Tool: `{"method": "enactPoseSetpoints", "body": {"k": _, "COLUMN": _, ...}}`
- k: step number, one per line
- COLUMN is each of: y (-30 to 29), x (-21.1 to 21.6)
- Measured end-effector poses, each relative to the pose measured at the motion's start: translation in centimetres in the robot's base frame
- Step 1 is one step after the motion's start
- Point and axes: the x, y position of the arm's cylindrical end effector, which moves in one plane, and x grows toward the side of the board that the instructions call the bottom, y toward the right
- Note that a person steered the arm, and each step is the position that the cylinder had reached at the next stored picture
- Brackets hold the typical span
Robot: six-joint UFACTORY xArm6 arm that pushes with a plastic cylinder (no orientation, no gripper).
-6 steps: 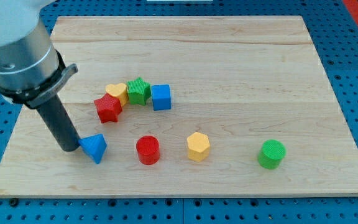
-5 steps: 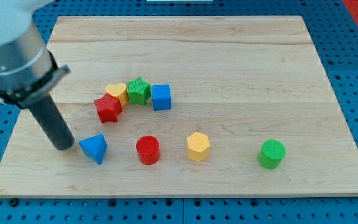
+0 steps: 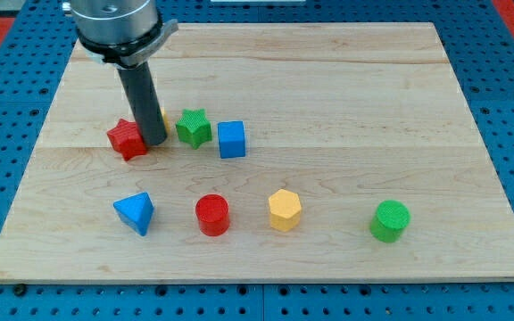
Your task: Move the red star to the bottom left of the board
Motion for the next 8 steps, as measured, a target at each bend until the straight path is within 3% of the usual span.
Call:
{"method": "enactPoseSetpoints", "body": {"k": 1, "y": -0.5, "x": 0.0}}
{"method": "enactPoseSetpoints", "body": {"k": 2, "y": -3.3, "x": -3.6}}
{"method": "enactPoseSetpoints", "body": {"k": 4, "y": -7.4, "x": 0.5}}
{"method": "enactPoseSetpoints", "body": {"k": 6, "y": -7.0, "x": 6.8}}
{"method": "enactPoseSetpoints", "body": {"k": 8, "y": -6.7, "x": 8.2}}
